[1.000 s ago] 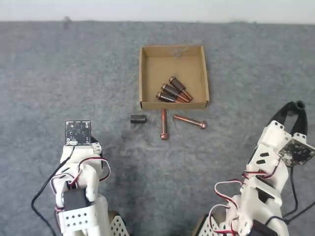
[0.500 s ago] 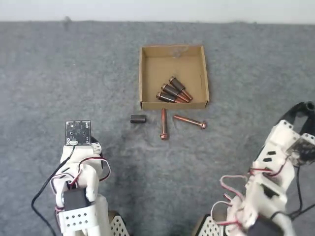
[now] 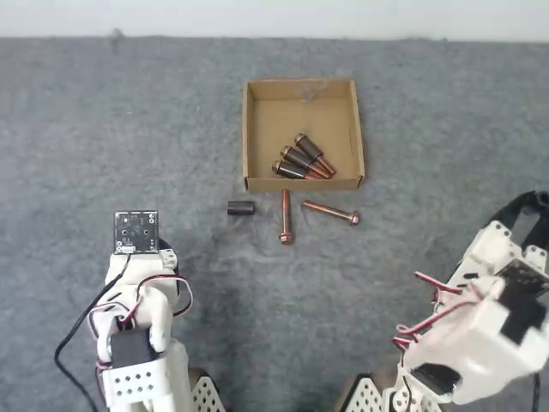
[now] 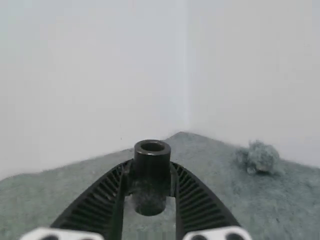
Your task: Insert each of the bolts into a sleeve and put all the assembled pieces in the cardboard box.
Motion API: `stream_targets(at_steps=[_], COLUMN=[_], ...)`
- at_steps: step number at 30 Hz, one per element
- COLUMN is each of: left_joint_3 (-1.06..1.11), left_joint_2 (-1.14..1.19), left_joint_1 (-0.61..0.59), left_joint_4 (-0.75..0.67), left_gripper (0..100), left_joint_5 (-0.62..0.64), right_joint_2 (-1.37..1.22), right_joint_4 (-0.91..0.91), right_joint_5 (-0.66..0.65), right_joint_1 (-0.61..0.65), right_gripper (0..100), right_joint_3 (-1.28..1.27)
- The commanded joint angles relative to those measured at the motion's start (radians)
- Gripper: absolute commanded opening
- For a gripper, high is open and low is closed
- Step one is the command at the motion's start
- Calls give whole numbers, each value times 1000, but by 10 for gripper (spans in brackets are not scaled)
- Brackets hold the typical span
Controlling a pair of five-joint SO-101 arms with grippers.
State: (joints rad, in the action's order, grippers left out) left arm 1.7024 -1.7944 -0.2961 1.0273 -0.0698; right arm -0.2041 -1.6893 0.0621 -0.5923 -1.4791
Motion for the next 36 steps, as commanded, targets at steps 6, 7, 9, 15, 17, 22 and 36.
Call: stream_targets(at_steps=[6,7,9,15,17,22,36], left_joint_3=[-18,-18,-18,-18,-24,-73,-309], left_joint_2=[-21,-21,-21,-21,-21,-20,-9], left_joint_1=[0,0,2,63,87,117,227], left_joint_4=[2,2,-5,-41,-44,-26,123], left_gripper=[16,16,16,13,13,13,14], left_joint_5=[-9,-9,-6,-6,-8,-8,-52], right_joint_2=[-139,-142,-142,-156,-176,-269,-458], right_joint_4=[-62,-62,-62,-53,-48,30,-70], right_joint_5=[9,9,9,9,11,14,17], right_joint_1=[-84,-91,-94,-113,-124,-120,-120], right_gripper=[7,7,7,7,7,7,7], right_joint_3=[23,2,-52,-127,-124,-94,-35])
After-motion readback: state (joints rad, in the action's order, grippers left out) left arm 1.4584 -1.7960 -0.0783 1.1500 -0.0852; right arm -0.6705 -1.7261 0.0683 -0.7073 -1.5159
